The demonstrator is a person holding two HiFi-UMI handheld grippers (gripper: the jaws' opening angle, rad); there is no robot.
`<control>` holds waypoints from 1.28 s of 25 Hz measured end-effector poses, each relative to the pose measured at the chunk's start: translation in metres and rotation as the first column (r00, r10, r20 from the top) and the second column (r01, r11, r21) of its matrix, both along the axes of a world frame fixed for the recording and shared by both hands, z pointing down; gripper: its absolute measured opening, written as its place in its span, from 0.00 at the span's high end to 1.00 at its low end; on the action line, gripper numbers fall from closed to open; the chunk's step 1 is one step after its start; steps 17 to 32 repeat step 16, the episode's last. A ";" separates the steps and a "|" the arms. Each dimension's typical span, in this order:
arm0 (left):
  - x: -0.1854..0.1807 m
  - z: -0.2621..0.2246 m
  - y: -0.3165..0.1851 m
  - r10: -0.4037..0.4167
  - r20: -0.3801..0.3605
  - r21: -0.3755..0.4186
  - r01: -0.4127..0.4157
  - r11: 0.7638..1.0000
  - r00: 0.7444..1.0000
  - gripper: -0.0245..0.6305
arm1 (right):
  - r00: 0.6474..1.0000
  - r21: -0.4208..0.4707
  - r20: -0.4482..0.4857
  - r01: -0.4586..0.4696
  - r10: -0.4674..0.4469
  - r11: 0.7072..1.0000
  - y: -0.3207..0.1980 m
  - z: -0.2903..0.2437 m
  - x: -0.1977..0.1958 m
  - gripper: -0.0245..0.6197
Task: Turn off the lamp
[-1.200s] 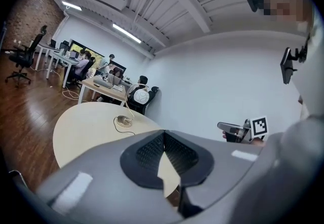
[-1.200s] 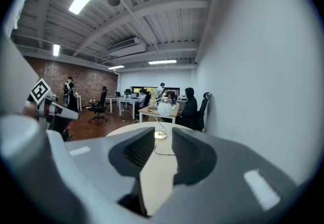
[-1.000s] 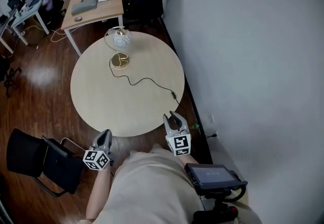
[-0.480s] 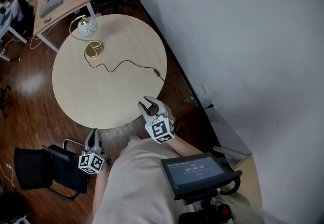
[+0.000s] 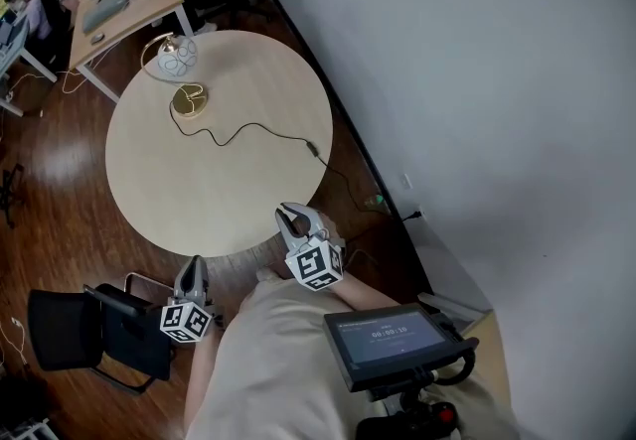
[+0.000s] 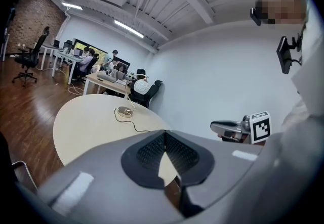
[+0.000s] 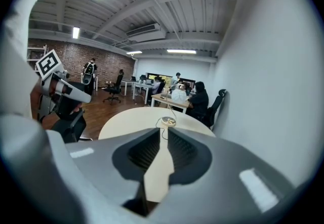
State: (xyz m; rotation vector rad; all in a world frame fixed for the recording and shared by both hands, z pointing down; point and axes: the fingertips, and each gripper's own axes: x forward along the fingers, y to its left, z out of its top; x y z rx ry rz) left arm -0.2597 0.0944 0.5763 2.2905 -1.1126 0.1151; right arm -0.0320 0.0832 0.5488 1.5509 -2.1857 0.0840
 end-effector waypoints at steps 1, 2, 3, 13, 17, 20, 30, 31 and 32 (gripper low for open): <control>0.000 0.001 0.001 -0.001 -0.003 -0.003 0.001 1.000 1.000 0.98 | 1.000 -0.002 -0.005 0.004 -0.004 1.000 0.001 0.001 -0.001 0.90; 0.001 0.002 0.001 -0.002 -0.006 -0.007 0.001 1.000 1.000 0.98 | 1.000 -0.004 -0.010 0.008 -0.008 1.000 0.001 0.002 -0.001 0.90; 0.003 0.004 0.002 0.000 -0.009 -0.011 0.000 1.000 1.000 0.98 | 1.000 -0.007 -0.014 0.010 -0.010 1.000 0.002 0.003 -0.001 0.90; 0.007 0.008 0.004 0.009 -0.003 -0.034 -0.009 0.999 1.000 0.98 | 0.999 -0.021 -0.030 0.014 -0.015 1.000 0.001 0.008 0.001 0.92; 0.011 0.007 0.003 0.020 0.000 -0.033 -0.020 0.999 1.000 0.98 | 0.999 -0.019 -0.032 0.014 -0.014 1.000 0.000 0.008 0.002 0.92; 0.011 0.007 0.003 0.020 0.000 -0.033 -0.020 0.999 1.000 0.98 | 0.999 -0.019 -0.032 0.014 -0.014 1.000 0.000 0.008 0.002 0.92; 0.011 0.007 0.003 0.020 0.000 -0.033 -0.020 0.999 1.000 0.98 | 0.999 -0.019 -0.032 0.014 -0.014 1.000 0.000 0.008 0.002 0.92; 0.011 0.007 0.003 0.020 0.000 -0.033 -0.020 0.999 1.000 0.98 | 0.999 -0.019 -0.032 0.014 -0.014 1.000 0.000 0.008 0.002 0.92; 0.011 0.007 0.003 0.020 0.000 -0.033 -0.020 0.999 1.000 0.98 | 0.999 -0.019 -0.032 0.014 -0.014 1.000 0.000 0.008 0.002 0.92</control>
